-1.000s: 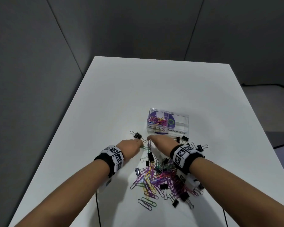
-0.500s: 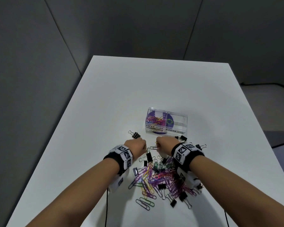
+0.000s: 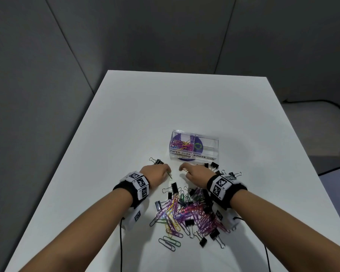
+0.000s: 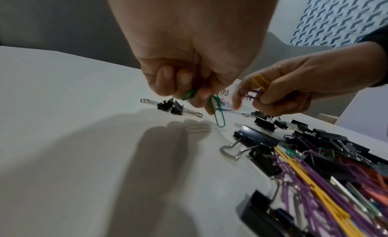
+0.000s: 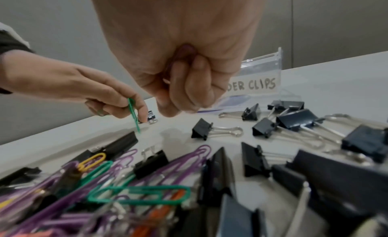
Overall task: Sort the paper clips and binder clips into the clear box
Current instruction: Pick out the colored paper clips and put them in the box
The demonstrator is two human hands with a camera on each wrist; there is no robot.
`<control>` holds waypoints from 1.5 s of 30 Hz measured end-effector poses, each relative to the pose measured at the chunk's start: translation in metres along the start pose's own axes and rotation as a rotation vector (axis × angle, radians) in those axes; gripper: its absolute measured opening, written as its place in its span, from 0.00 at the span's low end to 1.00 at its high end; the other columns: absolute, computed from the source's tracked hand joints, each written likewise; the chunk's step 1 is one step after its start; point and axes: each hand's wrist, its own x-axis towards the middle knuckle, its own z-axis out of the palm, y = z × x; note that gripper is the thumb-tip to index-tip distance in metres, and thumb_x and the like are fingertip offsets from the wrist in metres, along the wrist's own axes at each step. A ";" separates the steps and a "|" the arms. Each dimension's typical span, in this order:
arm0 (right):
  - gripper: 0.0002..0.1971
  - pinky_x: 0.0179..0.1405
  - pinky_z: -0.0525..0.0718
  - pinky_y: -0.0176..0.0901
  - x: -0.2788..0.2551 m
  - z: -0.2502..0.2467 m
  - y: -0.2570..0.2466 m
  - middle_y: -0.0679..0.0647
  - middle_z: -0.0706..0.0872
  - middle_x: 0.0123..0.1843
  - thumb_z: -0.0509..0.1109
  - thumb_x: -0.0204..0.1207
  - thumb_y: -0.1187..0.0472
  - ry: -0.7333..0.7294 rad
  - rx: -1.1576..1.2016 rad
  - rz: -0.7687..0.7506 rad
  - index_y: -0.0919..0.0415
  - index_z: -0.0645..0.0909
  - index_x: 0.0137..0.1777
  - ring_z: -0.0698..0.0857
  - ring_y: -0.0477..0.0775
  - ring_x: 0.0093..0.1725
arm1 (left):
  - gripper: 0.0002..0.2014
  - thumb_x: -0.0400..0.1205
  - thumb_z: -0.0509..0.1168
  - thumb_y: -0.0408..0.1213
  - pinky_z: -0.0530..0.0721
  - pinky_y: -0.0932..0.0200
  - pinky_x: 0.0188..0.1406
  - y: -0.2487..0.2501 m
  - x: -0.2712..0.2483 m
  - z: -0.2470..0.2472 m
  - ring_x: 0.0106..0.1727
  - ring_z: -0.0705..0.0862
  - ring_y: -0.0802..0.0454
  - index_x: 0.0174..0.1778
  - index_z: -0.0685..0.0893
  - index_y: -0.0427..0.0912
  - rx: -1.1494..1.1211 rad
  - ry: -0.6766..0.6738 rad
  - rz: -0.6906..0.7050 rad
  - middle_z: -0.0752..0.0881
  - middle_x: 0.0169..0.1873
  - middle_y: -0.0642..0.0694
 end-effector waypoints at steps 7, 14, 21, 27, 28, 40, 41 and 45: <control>0.16 0.40 0.70 0.44 0.000 0.008 -0.013 0.57 0.79 0.42 0.58 0.81 0.47 -0.029 -0.090 -0.023 0.61 0.73 0.57 0.77 0.57 0.41 | 0.18 0.87 0.52 0.50 0.77 0.53 0.52 -0.004 -0.002 0.002 0.57 0.83 0.43 0.58 0.79 0.41 0.005 0.040 -0.031 0.85 0.55 0.42; 0.26 0.42 0.74 0.48 0.008 0.025 -0.025 0.64 0.84 0.57 0.66 0.77 0.46 -0.133 -0.312 -0.102 0.65 0.68 0.65 0.83 0.65 0.54 | 0.16 0.87 0.51 0.46 0.71 0.55 0.38 -0.016 -0.008 0.000 0.42 0.79 0.42 0.40 0.74 0.40 -0.022 0.097 -0.049 0.79 0.37 0.40; 0.23 0.39 0.74 0.45 0.012 0.007 -0.016 0.61 0.85 0.55 0.63 0.78 0.48 0.010 -0.253 -0.038 0.64 0.69 0.65 0.84 0.63 0.53 | 0.20 0.81 0.60 0.45 0.65 0.59 0.30 -0.018 -0.011 -0.004 0.34 0.73 0.46 0.24 0.62 0.48 -0.105 0.062 -0.127 0.69 0.23 0.51; 0.23 0.41 0.75 0.47 0.008 -0.006 0.004 0.60 0.85 0.56 0.59 0.80 0.43 0.071 -0.302 0.036 0.61 0.70 0.64 0.85 0.62 0.55 | 0.06 0.83 0.55 0.37 0.67 0.56 0.37 -0.011 -0.008 -0.002 0.37 0.73 0.45 0.42 0.66 0.41 -0.218 0.008 -0.105 0.75 0.35 0.41; 0.21 0.40 0.73 0.46 0.007 -0.004 0.005 0.60 0.85 0.55 0.57 0.82 0.44 0.088 -0.288 0.033 0.61 0.71 0.63 0.85 0.62 0.54 | 0.05 0.84 0.54 0.37 0.67 0.56 0.38 -0.010 -0.008 0.000 0.38 0.73 0.45 0.44 0.65 0.41 -0.227 0.001 -0.097 0.75 0.36 0.40; 0.14 0.50 0.79 0.49 -0.019 0.004 0.014 0.58 0.86 0.58 0.58 0.82 0.54 0.020 -0.299 -0.012 0.58 0.77 0.61 0.83 0.61 0.57 | 0.17 0.87 0.48 0.36 0.71 0.57 0.42 0.008 -0.008 0.013 0.38 0.76 0.45 0.68 0.74 0.36 -0.271 -0.077 -0.045 0.79 0.43 0.38; 0.14 0.51 0.80 0.48 -0.022 0.004 0.015 0.57 0.86 0.58 0.59 0.81 0.54 0.002 -0.324 -0.015 0.57 0.76 0.62 0.83 0.60 0.58 | 0.17 0.86 0.49 0.36 0.72 0.56 0.43 0.008 -0.006 0.012 0.38 0.76 0.46 0.67 0.75 0.35 -0.259 -0.063 -0.050 0.80 0.42 0.38; 0.18 0.56 0.81 0.51 -0.029 0.006 0.020 0.57 0.83 0.63 0.64 0.78 0.55 -0.090 -0.423 0.002 0.57 0.73 0.66 0.82 0.60 0.61 | 0.14 0.83 0.55 0.27 0.77 0.55 0.58 0.015 -0.010 0.007 0.60 0.82 0.42 0.63 0.77 0.34 -0.140 -0.055 -0.075 0.83 0.60 0.38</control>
